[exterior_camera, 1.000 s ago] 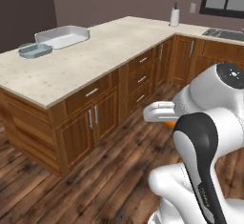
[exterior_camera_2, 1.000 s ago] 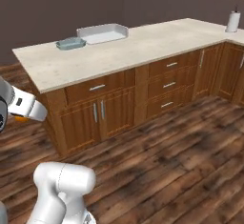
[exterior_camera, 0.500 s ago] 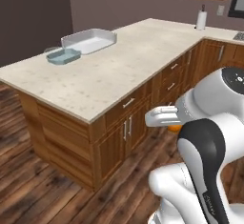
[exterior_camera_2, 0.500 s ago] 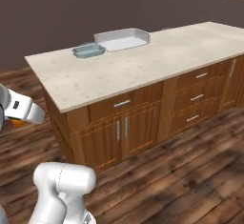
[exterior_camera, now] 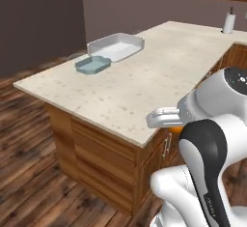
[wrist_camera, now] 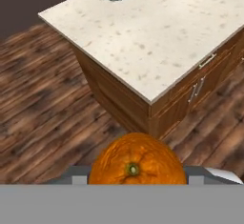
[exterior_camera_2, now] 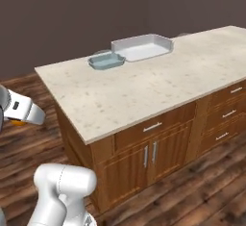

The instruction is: Place the cold items (tomato and tangerine) from the fridge in one tupperware on the dining counter. Place the warm items (hot dog and kebab skewer) in the stove area in another tupperware.

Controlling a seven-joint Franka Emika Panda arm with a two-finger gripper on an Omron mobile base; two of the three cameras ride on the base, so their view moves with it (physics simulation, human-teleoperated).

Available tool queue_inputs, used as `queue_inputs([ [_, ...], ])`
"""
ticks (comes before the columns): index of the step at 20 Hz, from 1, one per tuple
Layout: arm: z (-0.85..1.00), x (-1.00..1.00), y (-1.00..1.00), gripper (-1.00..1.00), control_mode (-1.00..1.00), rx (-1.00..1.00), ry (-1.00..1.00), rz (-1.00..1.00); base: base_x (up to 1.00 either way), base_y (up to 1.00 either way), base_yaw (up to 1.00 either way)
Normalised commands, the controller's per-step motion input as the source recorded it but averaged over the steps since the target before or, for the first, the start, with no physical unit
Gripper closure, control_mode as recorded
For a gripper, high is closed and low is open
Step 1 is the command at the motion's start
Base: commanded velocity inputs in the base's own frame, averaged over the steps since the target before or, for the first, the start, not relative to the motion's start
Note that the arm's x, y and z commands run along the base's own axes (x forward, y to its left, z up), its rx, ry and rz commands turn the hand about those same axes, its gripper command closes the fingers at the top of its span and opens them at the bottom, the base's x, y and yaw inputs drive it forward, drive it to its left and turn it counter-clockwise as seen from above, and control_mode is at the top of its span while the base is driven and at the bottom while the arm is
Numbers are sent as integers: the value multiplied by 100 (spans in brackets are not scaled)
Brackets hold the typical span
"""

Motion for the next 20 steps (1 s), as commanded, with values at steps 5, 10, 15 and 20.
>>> queue_inputs([
  [5, 0, 0, 0, 100, 100, 0, 0, 0, 51, 100, -11],
  [10, 0, 0, 0, 100, 100, 0, 0, 0, 50, 100, -30],
  [15, 0, 0, 0, 100, 100, 0, 0, 0, 52, 100, -32],
  [20, 0, 0, 0, 100, 100, 0, 0, 0, 52, 100, -33],
])
